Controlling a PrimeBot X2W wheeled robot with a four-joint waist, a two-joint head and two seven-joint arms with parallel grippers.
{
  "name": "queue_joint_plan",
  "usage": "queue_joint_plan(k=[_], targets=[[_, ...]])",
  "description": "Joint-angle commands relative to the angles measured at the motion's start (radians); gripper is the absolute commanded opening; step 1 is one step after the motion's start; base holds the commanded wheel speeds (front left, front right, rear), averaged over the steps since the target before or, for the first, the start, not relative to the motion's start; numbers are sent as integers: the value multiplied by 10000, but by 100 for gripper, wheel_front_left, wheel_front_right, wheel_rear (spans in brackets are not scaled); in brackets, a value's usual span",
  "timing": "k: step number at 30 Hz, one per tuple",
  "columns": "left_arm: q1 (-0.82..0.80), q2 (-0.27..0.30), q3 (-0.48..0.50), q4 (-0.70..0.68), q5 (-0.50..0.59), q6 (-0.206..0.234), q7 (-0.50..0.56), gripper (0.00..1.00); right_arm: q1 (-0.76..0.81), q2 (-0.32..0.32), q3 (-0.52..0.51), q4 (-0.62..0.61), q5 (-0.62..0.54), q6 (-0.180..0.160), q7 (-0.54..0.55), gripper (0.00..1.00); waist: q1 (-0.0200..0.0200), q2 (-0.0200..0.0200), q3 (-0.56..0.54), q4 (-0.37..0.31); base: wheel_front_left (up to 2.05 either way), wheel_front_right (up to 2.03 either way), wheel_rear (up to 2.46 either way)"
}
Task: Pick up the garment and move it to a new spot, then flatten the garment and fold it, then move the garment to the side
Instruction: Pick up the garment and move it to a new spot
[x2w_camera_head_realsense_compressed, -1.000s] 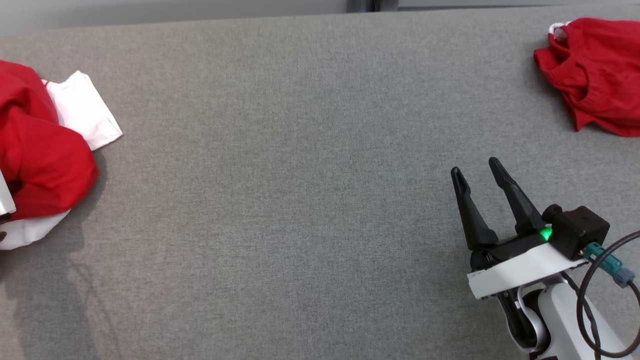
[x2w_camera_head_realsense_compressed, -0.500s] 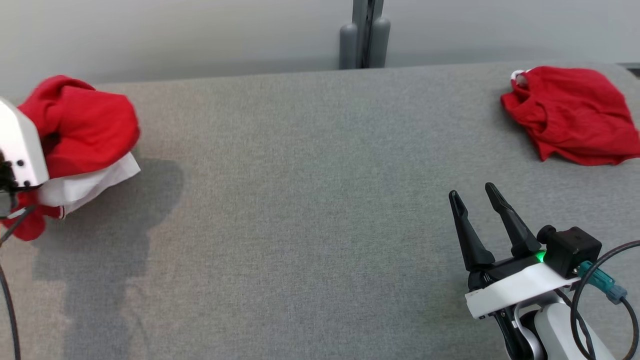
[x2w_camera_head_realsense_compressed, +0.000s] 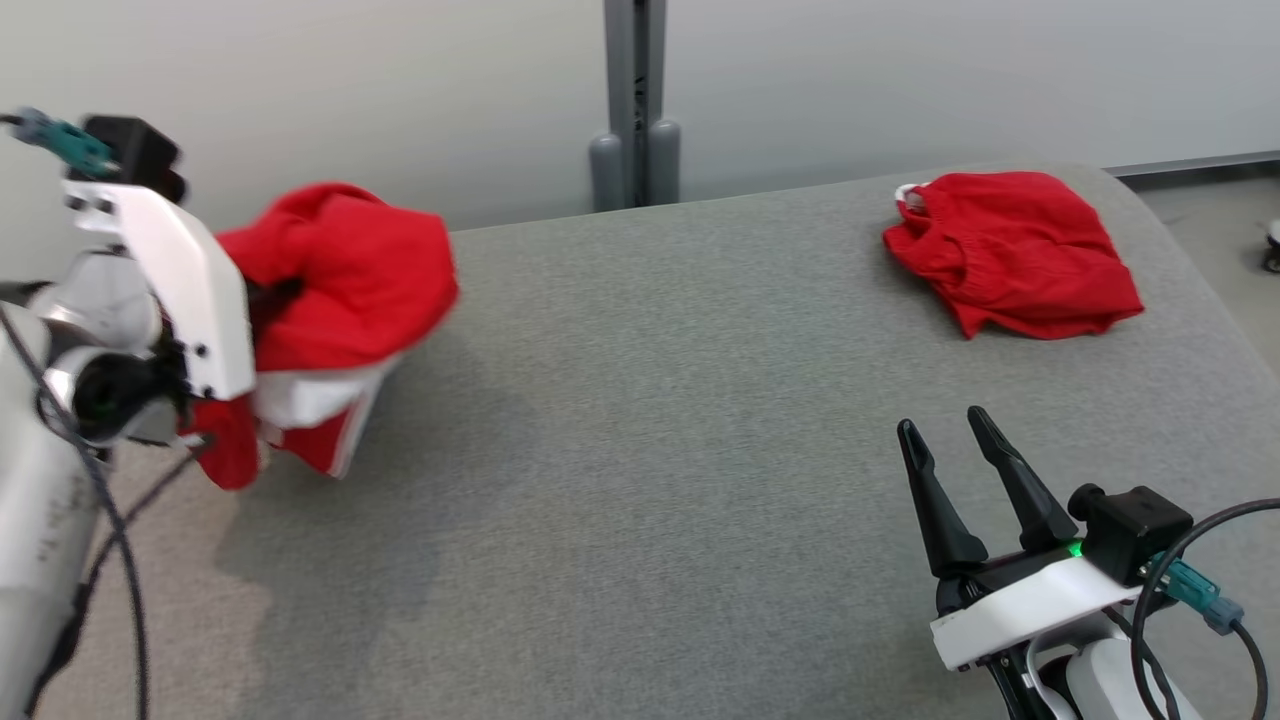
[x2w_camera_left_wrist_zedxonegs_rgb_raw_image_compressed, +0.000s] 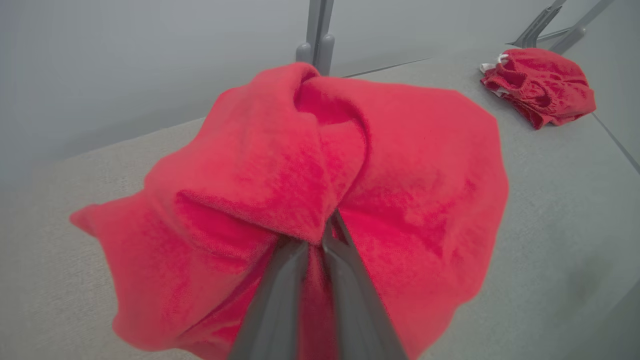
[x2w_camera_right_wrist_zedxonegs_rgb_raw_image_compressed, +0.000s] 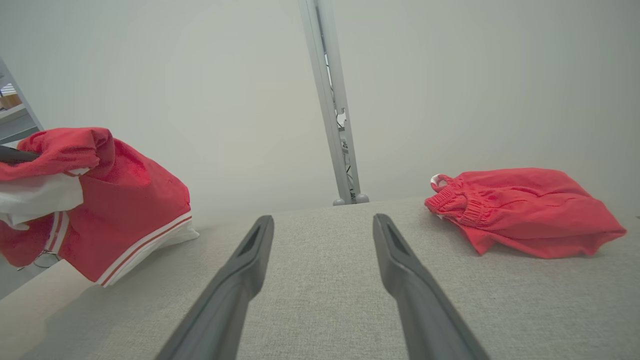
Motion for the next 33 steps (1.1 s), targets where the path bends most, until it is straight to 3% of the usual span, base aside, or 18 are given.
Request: queue_joint_plan(k=[1, 13, 20, 26, 33], targets=[[186, -135, -187, -142, -119, -11, 25, 0, 109, -30, -30, 4, 58, 3, -45, 100, 0, -1, -76, -264, 0, 0, 0], [176, -1325, -1269, -623, -613, -12, -578, 0, -20, -76, 104, -10, 82, 3, -44, 100, 0, -1, 54, -1373, 0, 0, 0], [-177, -1676, -1720, -1158, -949, -12, -832, 0, -79, -100, 158, -43, 96, 3, -44, 100, 0, -1, 140, -1863, 0, 0, 0], [-193, -1601, -2026, -1415, -1227, -12, -990, 0, -25, -130, 103, -52, 106, 3, -44, 100, 0, -1, 194, -2140, 0, 0, 0], [349, -923, -2065, -216, -1072, 67, -1247, 0, -24, -69, 55, -71, 60, 3, -45, 100, 0, -1, 316, -2104, 0, 0, 0]])
